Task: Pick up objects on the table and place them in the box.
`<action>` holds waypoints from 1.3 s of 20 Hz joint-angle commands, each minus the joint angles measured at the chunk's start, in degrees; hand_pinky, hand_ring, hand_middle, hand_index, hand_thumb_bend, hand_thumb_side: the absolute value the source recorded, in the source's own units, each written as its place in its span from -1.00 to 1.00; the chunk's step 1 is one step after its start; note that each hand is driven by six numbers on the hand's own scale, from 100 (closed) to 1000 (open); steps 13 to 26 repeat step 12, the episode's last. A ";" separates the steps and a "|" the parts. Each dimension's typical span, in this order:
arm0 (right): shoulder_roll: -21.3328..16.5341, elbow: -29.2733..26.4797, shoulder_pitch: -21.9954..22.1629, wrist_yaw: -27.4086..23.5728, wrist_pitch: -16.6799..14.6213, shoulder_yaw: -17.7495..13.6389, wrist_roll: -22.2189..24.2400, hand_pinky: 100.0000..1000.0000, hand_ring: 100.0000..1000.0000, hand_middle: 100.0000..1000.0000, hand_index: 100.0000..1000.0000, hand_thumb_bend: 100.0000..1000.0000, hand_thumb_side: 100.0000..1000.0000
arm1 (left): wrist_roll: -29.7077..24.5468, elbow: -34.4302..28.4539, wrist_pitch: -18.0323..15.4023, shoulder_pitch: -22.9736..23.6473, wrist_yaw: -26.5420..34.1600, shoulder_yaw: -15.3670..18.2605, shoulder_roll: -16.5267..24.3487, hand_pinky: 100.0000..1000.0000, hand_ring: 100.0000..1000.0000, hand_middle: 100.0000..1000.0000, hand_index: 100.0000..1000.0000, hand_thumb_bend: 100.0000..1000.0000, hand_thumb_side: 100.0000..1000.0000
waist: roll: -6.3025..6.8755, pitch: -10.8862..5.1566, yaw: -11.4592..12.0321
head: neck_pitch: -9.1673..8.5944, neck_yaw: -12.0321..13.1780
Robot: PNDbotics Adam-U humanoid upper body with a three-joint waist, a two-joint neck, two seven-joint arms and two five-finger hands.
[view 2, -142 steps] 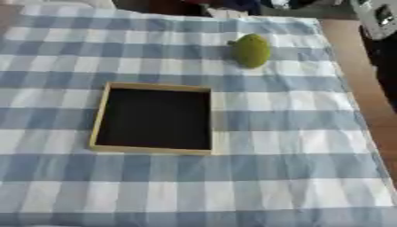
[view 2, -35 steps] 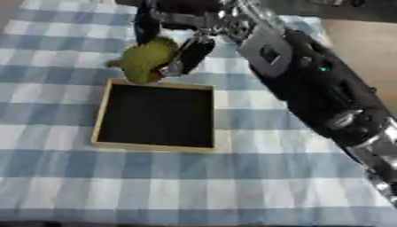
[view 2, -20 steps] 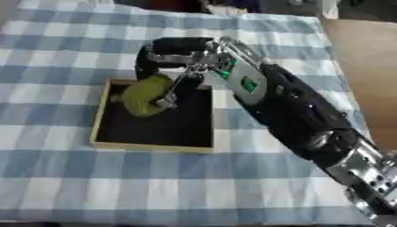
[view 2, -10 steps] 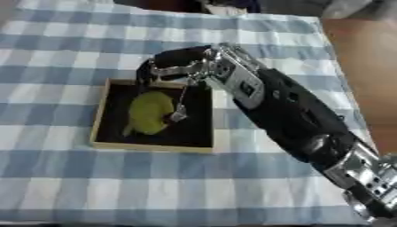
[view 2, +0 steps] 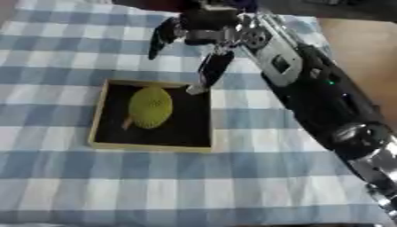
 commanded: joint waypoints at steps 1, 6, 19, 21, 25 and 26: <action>-3.68 -4.17 -0.34 -1.39 1.93 -4.02 -3.98 0.55 0.54 0.42 0.54 -0.35 -0.78 | 0.26 -1.17 0.08 -0.28 -0.45 0.29 1.47 0.24 -0.03 0.40 0.63 -1.00 -0.06 | 0.62 -1.32 -0.15 | 0.18 0.30; -7.19 -7.98 3.42 -1.65 7.84 -11.39 -17.67 0.51 0.50 0.37 0.51 -0.86 -0.56 | 0.47 -1.17 0.08 -0.09 -0.63 0.41 1.38 0.24 -0.03 0.40 0.63 -1.00 -0.06 | 0.87 -1.32 -0.43 | 0.16 0.62; -8.49 -12.99 9.75 -7.73 12.94 -18.84 -35.98 0.52 0.46 0.30 0.41 -1.00 -0.26 | 0.77 -1.17 -0.08 0.03 -0.96 0.64 1.30 0.23 -0.03 0.40 0.63 -1.00 -0.07 | 1.17 -1.14 -0.78 | 0.17 1.02; -8.49 -12.99 9.75 -7.73 12.94 -18.84 -35.98 0.52 0.46 0.30 0.41 -1.00 -0.26 | 0.77 -1.17 -0.08 0.03 -0.96 0.64 1.30 0.23 -0.03 0.40 0.63 -1.00 -0.07 | 1.17 -1.14 -0.78 | 0.17 1.02; -8.49 -12.99 9.75 -7.73 12.94 -18.84 -35.98 0.52 0.46 0.30 0.41 -1.00 -0.26 | 0.77 -1.17 -0.08 0.03 -0.96 0.64 1.30 0.23 -0.03 0.40 0.63 -1.00 -0.07 | 1.17 -1.14 -0.78 | 0.17 1.02; -8.49 -12.99 9.75 -7.73 12.94 -18.84 -35.98 0.52 0.46 0.30 0.41 -1.00 -0.26 | 0.77 -1.17 -0.08 0.03 -0.96 0.64 1.30 0.23 -0.03 0.40 0.63 -1.00 -0.07 | 1.17 -1.14 -0.78 | 0.17 1.02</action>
